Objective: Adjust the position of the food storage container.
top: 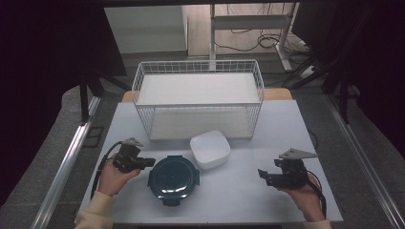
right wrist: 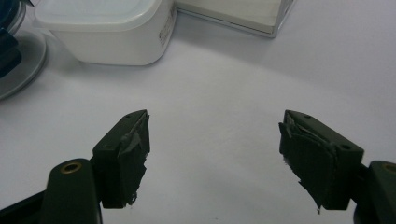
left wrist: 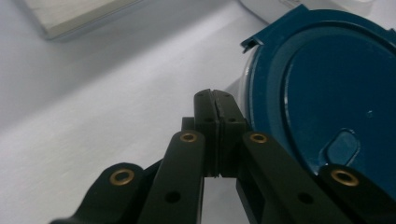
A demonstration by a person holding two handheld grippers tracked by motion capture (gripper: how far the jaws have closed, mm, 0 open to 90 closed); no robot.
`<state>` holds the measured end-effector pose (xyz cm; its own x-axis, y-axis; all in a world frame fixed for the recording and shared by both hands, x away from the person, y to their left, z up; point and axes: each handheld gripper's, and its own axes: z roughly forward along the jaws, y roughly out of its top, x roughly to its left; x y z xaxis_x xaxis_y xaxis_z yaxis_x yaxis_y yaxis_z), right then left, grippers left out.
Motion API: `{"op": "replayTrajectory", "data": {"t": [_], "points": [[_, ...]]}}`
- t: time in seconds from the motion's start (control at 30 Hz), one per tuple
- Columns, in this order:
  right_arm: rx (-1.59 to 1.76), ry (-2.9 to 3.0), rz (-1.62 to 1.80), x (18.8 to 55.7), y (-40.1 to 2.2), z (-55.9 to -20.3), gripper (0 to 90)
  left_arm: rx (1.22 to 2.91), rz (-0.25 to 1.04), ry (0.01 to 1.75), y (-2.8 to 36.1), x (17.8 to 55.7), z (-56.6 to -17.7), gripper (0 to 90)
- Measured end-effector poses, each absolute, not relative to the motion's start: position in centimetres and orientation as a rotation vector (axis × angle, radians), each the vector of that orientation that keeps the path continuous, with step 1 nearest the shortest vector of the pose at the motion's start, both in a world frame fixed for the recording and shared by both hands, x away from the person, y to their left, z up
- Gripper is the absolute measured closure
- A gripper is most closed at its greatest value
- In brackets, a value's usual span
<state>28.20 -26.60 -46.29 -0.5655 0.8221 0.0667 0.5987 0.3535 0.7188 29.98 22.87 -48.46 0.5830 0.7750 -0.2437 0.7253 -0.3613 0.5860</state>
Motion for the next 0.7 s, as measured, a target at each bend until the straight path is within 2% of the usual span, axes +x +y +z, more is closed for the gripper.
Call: {"op": "replayTrajectory", "data": {"t": [0.33, 0.7], "points": [[1.261, 2.317, 1.024, 28.2, -26.5, -46.4, 24.0, 2.170, 0.092, 1.134, 22.0, 30.7, -48.5, 90.0], [1.266, 2.322, 1.023, 28.3, -26.5, -46.4, 24.1, 2.221, 0.164, 1.089, 21.4, 30.4, -48.4, 90.0]]}}
